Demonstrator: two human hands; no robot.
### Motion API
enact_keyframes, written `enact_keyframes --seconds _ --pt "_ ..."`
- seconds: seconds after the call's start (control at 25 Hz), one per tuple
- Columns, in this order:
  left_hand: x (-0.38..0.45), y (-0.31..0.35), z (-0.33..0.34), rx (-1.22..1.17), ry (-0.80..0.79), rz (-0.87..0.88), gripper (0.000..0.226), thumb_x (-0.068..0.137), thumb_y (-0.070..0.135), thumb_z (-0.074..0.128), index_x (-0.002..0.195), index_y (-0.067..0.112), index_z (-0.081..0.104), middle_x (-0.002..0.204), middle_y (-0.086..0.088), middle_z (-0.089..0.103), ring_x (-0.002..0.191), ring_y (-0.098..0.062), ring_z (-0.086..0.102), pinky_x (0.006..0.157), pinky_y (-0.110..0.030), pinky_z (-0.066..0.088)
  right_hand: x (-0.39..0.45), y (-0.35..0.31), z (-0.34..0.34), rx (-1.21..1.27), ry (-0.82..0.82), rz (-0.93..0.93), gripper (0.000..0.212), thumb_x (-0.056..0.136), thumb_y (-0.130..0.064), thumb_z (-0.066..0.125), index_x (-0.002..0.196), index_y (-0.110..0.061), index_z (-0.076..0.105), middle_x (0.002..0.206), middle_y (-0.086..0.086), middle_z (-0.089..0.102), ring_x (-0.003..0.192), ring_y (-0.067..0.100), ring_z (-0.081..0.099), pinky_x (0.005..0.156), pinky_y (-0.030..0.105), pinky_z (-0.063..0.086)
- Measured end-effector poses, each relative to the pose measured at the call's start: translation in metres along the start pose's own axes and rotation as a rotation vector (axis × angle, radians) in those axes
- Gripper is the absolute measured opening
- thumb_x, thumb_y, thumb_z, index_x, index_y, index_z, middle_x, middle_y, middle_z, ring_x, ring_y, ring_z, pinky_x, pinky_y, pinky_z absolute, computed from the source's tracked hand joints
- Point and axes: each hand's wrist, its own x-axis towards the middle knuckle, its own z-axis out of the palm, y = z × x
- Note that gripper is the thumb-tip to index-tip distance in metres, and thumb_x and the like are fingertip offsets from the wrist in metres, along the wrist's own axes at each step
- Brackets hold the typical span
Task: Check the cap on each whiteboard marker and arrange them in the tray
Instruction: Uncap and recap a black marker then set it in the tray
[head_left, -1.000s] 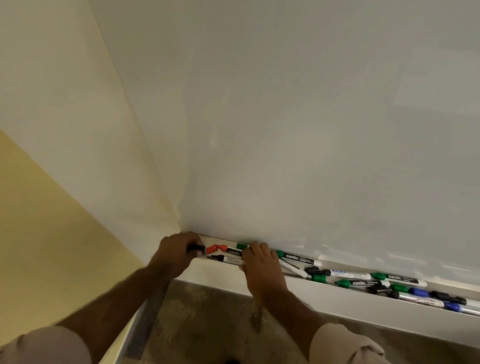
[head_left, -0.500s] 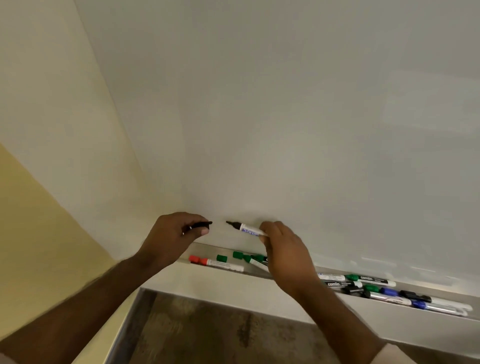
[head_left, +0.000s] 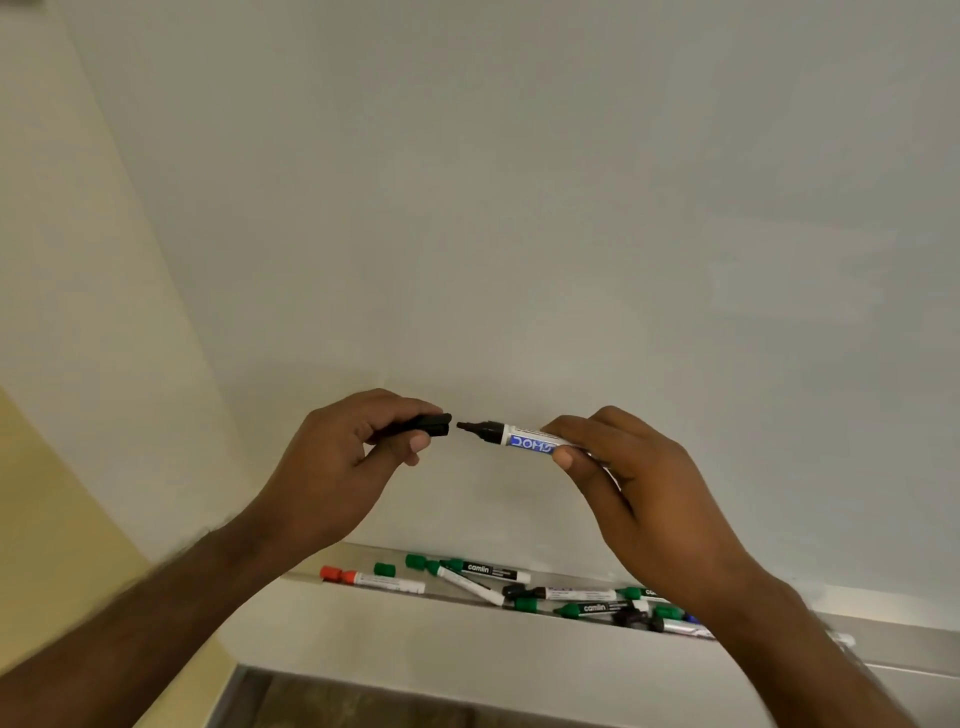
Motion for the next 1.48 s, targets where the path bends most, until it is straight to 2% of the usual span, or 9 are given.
enact_keyframes --seconds 0.16,0.44,0.68,0.84,0.96,1.16,1.32,1.4,1.48 --pt "0.005 0.029 0.009 0.023 -0.015 0.041 0.028 0.087 0.009 0.064 0.102 0.031 0.070 0.088 0.015 0.067 0.080 -0.010 0.065 0.072 -0.005 0.041 -0.007 0.001 -0.024 -0.033 -0.002 -0.006 0.021 0.098 -0.027 0.047 0.112 -0.029 0.063 0.078 -0.003 0.055 0.070 0.016 0.053 0.058 0.039 0.047" --pt "0.004 0.056 0.028 -0.001 -0.072 0.079 0.028 0.087 0.008 0.064 0.100 0.032 0.071 0.080 0.011 0.066 0.079 -0.013 0.063 0.069 -0.008 0.041 -0.012 0.007 -0.038 -0.013 -0.056 -0.024 0.022 0.098 -0.030 0.045 0.109 -0.027 0.065 0.077 -0.007 0.054 0.070 0.012 0.051 0.059 0.031 0.046" --pt "0.003 0.057 0.040 0.009 -0.023 0.020 0.026 0.088 0.006 0.061 0.094 0.029 0.072 0.069 0.012 0.065 0.065 -0.012 0.061 0.059 -0.009 0.039 -0.008 0.010 -0.040 0.002 -0.070 -0.054 0.021 0.097 -0.025 0.047 0.102 -0.022 0.067 0.070 -0.007 0.050 0.065 0.011 0.046 0.057 0.025 0.040" --pt "0.004 0.055 0.041 0.023 -0.002 0.013 0.025 0.087 0.006 0.062 0.094 0.028 0.072 0.068 0.013 0.064 0.064 -0.012 0.060 0.059 -0.009 0.040 -0.001 0.013 -0.031 0.008 -0.083 -0.068 0.021 0.098 -0.025 0.046 0.098 -0.021 0.067 0.066 -0.008 0.046 0.063 0.011 0.045 0.055 0.023 0.037" --pt "0.005 0.049 0.031 0.028 -0.015 0.040 0.026 0.087 0.006 0.062 0.094 0.030 0.072 0.069 0.014 0.065 0.066 -0.013 0.061 0.061 -0.008 0.041 -0.001 0.016 -0.013 0.117 -0.091 -0.023 0.018 0.098 -0.023 0.048 0.094 -0.020 0.066 0.066 -0.008 0.045 0.064 0.012 0.045 0.056 0.023 0.037" --pt "0.013 0.013 0.016 0.113 -0.083 0.018 0.027 0.087 0.010 0.064 0.097 0.034 0.069 0.071 0.009 0.068 0.075 -0.011 0.062 0.065 -0.010 0.042 0.005 0.022 0.026 0.212 -0.063 0.043 0.018 0.096 -0.022 0.052 0.106 -0.021 0.067 0.072 -0.012 0.048 0.067 0.010 0.047 0.058 0.015 0.035" --pt "0.005 -0.037 0.007 0.101 -0.035 -0.077 0.025 0.085 0.010 0.067 0.099 0.031 0.070 0.083 0.009 0.069 0.084 -0.008 0.060 0.069 -0.006 0.041 0.002 0.031 0.069 0.193 -0.076 0.101 0.027 0.095 -0.010 0.055 0.120 -0.017 0.060 0.093 -0.007 0.058 0.076 0.002 0.050 0.069 0.008 0.036" --pt "-0.005 -0.067 0.005 0.151 -0.031 -0.098 0.025 0.083 0.009 0.068 0.099 0.028 0.072 0.090 0.009 0.065 0.087 -0.008 0.058 0.072 -0.005 0.040 -0.006 0.035 0.094 0.164 -0.055 0.147 0.024 0.093 -0.010 0.057 0.115 -0.017 0.062 0.095 -0.006 0.061 0.078 0.001 0.051 0.072 0.011 0.038" --pt "-0.018 -0.099 0.005 0.192 -0.055 -0.143 0.025 0.082 0.010 0.070 0.099 0.028 0.073 0.091 0.007 0.060 0.081 -0.009 0.057 0.071 -0.006 0.040 -0.015 0.038 0.127 0.104 -0.060 0.180 0.019 0.091 -0.014 0.061 0.110 -0.018 0.065 0.095 -0.004 0.063 0.081 0.008 0.054 0.074 0.019 0.044"
